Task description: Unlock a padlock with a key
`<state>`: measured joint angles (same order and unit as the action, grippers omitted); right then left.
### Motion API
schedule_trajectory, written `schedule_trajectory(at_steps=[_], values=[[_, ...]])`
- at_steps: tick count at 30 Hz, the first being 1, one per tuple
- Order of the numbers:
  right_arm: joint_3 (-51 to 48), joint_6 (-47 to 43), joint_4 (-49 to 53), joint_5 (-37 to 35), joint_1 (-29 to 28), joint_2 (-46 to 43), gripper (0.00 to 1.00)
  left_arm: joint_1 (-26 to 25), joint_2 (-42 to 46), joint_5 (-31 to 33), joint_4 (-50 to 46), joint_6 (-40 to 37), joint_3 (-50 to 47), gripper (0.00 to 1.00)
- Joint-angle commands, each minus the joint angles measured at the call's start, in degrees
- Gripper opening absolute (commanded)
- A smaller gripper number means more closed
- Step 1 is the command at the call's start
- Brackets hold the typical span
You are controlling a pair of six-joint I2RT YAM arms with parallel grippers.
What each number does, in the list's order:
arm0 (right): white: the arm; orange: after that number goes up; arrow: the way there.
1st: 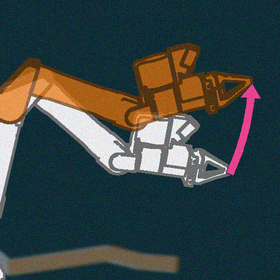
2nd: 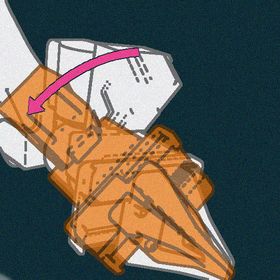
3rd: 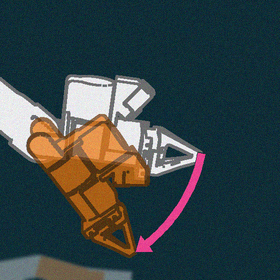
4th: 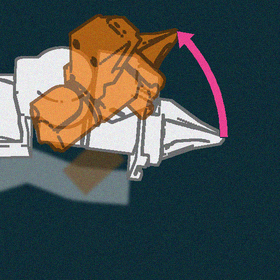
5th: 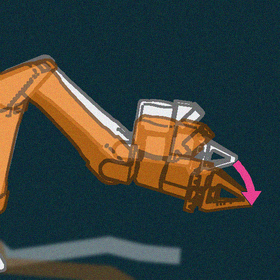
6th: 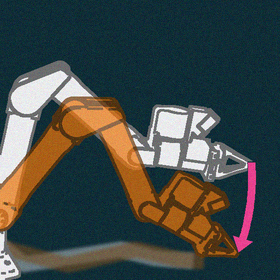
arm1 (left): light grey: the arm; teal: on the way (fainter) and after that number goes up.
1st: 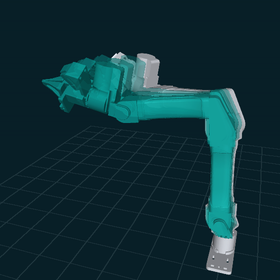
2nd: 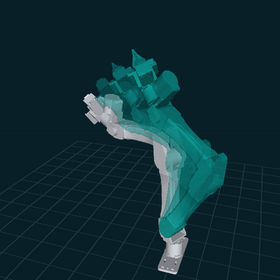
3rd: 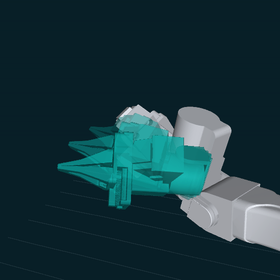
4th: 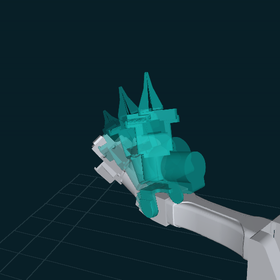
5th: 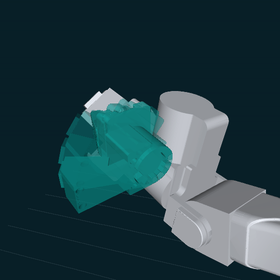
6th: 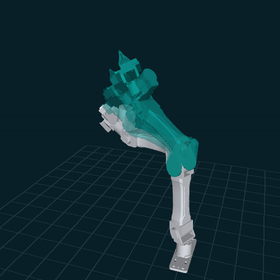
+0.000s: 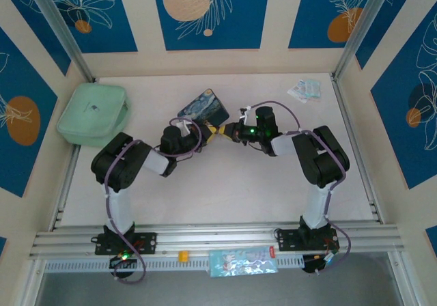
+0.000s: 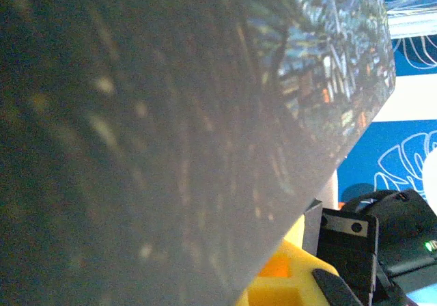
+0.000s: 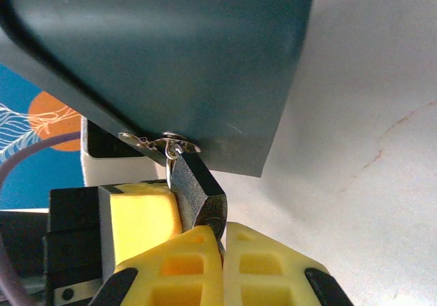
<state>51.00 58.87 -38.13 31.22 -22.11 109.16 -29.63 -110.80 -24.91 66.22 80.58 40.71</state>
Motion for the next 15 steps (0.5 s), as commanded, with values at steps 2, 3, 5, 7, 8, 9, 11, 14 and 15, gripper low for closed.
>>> schedule_trajectory(at_steps=[2,3,5,7,8,9,11,14,15], values=[[3.0,1.5,-6.0,-4.7,-3.9,0.8,0.00,-8.2,5.5,-16.2,-0.4,-3.0,0.6,0.00],[2.9,2.6,-7.1,-4.3,-3.6,1.0,0.00,-7.9,5.6,-15.5,-0.1,-2.8,0.0,0.00],[2.0,3.7,-8.1,-3.8,-3.0,0.9,0.00,-7.3,5.5,-13.8,0.1,-2.3,-1.2,0.00],[1.2,4.0,-7.6,-3.1,-2.4,0.3,0.00,-6.7,5.3,-11.2,0.0,-2.2,-2.4,0.00],[0.8,4.1,-7.1,-2.6,-2.2,0.0,0.00,-6.4,5.1,-9.7,0.0,-2.2,-3.0,0.00],[0.4,4.1,-6.8,-2.4,-1.9,-0.2,0.02,-6.2,4.8,-8.4,0.3,-2.0,-3.3,0.00],[-0.9,4.6,-7.0,-1.8,-1.5,-0.5,0.12,-5.7,3.9,-5.6,1.3,-1.5,-3.5,0.00],[-3.5,5.5,-8.4,-1.5,-1.0,-1.2,0.25,-5.5,3.0,-3.0,1.8,-1.3,-3.4,0.00],[-4.3,5.8,-8.9,-1.6,-0.8,-1.5,0.29,-5.4,2.9,-2.4,1.8,-1.3,-3.4,0.00]])
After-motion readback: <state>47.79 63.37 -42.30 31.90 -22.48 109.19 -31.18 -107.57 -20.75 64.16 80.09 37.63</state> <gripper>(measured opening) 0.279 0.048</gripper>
